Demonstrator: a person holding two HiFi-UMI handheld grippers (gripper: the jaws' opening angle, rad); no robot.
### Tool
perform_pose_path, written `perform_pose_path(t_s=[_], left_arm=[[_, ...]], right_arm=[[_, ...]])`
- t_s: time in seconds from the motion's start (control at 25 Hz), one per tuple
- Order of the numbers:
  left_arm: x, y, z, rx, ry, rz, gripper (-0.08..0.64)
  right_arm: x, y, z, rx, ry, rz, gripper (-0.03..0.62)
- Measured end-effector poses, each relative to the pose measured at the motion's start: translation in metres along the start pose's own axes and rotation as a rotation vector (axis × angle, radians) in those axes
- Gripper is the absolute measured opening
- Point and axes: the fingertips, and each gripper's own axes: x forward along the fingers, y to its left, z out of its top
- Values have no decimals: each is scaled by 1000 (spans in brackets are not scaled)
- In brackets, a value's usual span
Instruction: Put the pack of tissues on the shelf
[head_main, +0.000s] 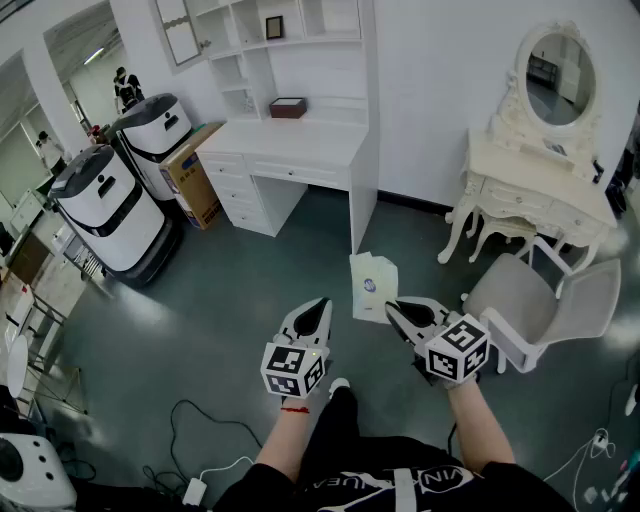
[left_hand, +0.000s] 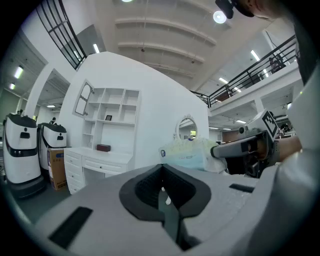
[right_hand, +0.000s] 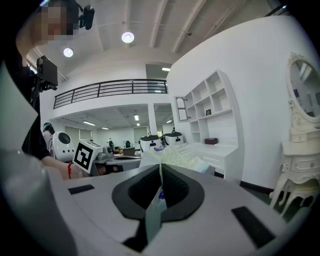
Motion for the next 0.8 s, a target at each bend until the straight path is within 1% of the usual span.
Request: perform_pose_path(t_s=[0.12,0.24,0.4,0.52,0.8], left_arm=[[18,18,-1,2,-6,-14,5],[47,45,-1,-11,-7,-13,5],[91,93,5,-3,2,-19,5],[120,130,5,-22,18,-20,5],[188,207,10,-21,31,-41,5]], right_arm=[[24,-15,2,-2,0,-4,3],[56,-38,5,1,9,-1,3],[109,-75,11,24,25,-5,3],[147,-99,16,31,40,-14,3],[227,-161,27,74,42,-41,3]])
